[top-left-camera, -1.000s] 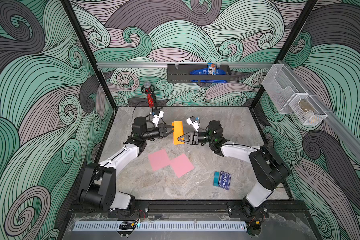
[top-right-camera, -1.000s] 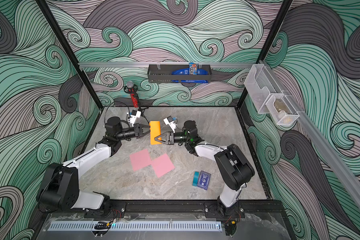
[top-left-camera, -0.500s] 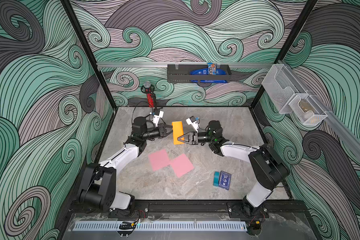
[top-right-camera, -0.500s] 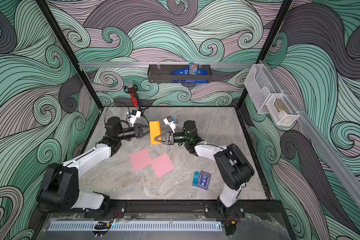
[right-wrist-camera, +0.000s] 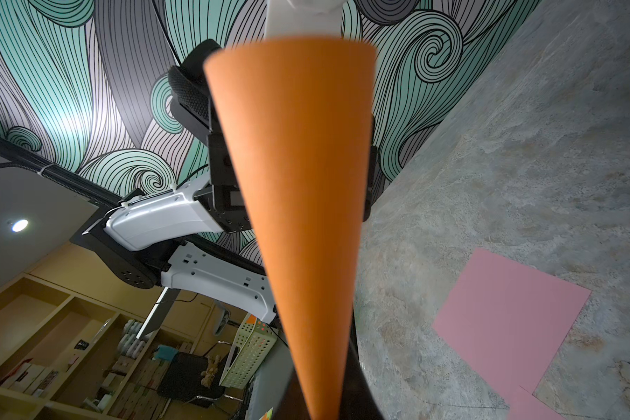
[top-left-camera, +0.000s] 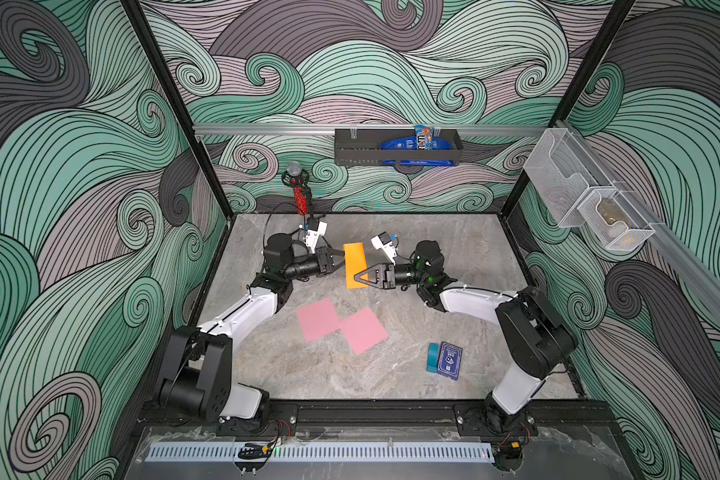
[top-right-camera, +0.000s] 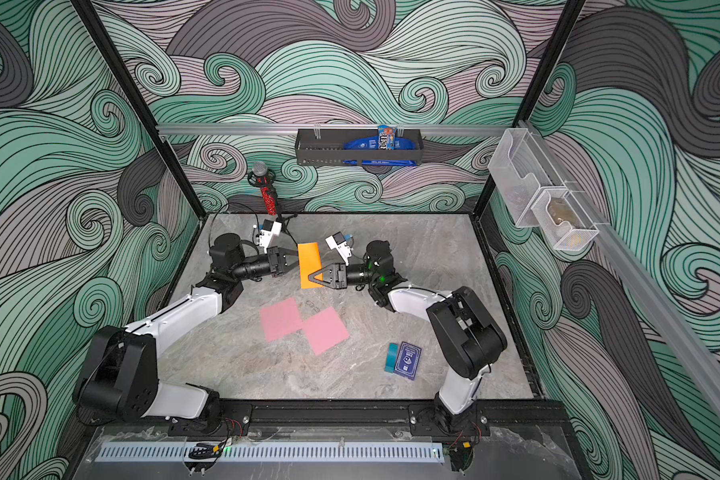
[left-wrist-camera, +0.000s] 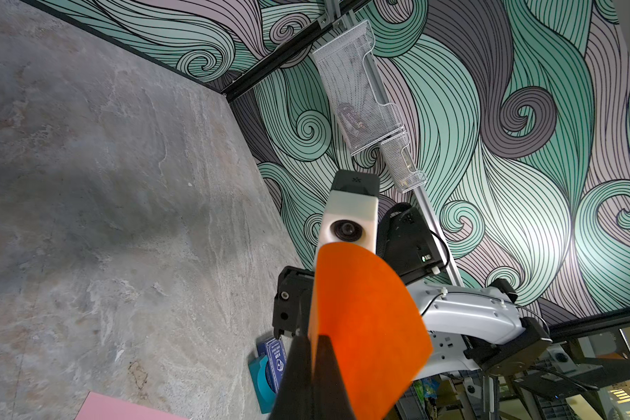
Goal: Fold the square paper along the opposite sides
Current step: Fold the paper.
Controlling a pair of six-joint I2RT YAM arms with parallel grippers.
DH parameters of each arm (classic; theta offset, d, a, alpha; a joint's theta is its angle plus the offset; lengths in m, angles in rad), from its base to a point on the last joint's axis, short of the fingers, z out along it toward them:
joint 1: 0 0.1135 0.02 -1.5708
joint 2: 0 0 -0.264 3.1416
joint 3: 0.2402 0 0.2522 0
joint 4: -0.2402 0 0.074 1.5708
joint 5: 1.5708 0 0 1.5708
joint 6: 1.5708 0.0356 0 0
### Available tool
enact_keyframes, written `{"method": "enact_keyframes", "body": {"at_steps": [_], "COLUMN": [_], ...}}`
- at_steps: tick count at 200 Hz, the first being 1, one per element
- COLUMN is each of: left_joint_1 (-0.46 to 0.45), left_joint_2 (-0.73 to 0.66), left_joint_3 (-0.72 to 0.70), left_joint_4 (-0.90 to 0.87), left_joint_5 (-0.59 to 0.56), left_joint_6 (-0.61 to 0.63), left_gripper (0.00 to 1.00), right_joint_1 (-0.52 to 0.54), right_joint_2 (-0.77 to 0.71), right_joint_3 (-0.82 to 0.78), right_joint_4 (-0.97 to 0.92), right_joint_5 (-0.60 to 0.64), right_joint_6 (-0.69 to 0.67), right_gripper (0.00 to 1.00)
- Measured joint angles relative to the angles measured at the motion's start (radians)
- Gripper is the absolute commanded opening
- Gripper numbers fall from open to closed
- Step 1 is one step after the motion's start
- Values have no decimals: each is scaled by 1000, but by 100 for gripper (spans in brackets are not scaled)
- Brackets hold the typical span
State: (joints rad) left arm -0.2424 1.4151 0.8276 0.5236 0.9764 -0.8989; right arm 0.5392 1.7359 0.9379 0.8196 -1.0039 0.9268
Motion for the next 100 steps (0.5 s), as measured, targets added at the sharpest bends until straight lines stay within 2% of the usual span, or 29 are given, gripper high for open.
{"method": "enact_keyframes", "body": {"at_steps": [14,21,56,85,100], "left_joint_1": [0,0,4,38,53], "left_joint_2": [-2,-6,-17,-60,-100], "left_joint_3": [0,0,2,3,4], "left_joint_4": [-3,-7,-35,-98,-110], "left_joint_5": [-1,-2,-16,-49,-64], "left_joint_6": [2,5,26,45,55], "left_gripper": [0,4,32,64,75], "right_joint_1": [0,0,0,0,-1], "right_joint_2": [0,0,0,0,-3], "right_joint_3": [0,0,16,33,33], "right_joint_4": [0,0,-6,-26,-48], "right_joint_5": [0,0,0,-1,-1], "right_joint_6": [0,1,0,-10,-22], "right_gripper": [6,6,5,6,6]}}
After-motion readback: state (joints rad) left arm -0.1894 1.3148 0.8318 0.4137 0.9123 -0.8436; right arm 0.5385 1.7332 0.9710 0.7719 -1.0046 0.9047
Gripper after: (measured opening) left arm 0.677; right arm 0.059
